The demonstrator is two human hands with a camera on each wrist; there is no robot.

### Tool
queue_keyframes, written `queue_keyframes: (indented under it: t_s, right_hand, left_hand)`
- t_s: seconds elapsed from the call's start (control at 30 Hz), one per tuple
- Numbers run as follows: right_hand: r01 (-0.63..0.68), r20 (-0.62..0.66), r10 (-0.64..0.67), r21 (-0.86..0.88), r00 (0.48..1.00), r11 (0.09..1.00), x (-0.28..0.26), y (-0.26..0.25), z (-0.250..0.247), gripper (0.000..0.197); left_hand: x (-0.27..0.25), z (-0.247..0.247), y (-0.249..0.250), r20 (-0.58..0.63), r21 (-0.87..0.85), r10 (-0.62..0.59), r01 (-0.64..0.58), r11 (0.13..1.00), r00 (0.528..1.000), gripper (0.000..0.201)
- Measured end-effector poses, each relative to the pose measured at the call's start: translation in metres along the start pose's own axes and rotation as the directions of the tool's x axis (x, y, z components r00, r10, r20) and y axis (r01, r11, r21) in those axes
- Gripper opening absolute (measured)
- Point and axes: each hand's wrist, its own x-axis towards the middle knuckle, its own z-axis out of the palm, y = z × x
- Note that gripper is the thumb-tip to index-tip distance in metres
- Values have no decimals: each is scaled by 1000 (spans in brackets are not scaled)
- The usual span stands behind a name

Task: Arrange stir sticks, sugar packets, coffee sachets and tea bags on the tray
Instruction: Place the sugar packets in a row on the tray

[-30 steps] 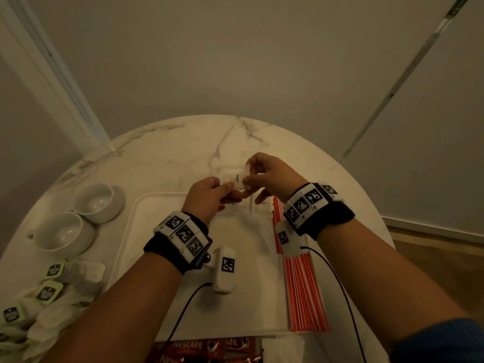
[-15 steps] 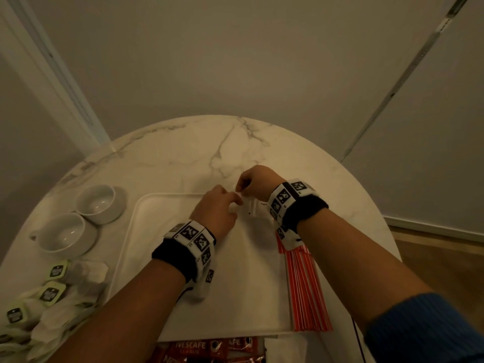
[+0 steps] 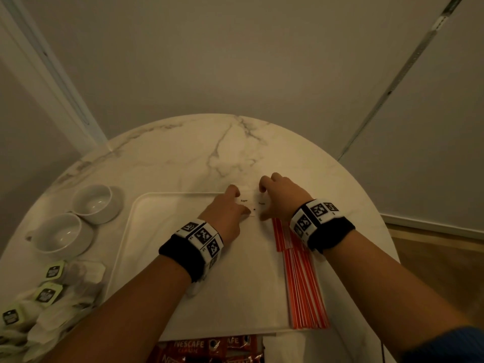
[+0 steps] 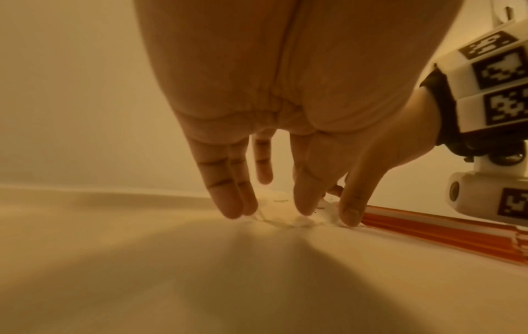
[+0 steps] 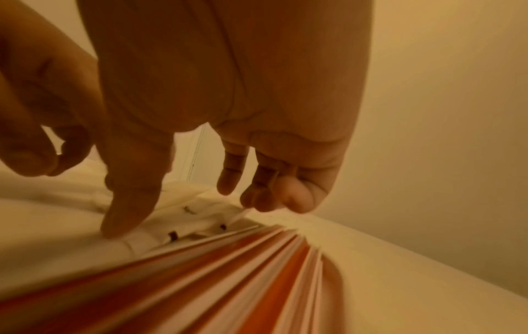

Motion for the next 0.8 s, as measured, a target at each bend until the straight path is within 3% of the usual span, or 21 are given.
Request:
queue_keyframes:
  t_s: [0.23, 0.8]
  right_hand:
    - [33, -39, -36, -80, 999, 996, 5, 1, 3, 63]
    - [45, -31, -46, -38, 998, 998, 3, 0, -1, 58]
  left_hand:
    - [5, 2, 0, 86, 125, 31, -42, 991, 996, 41]
    - [4, 1, -2, 88, 70, 19, -25, 997, 996, 45]
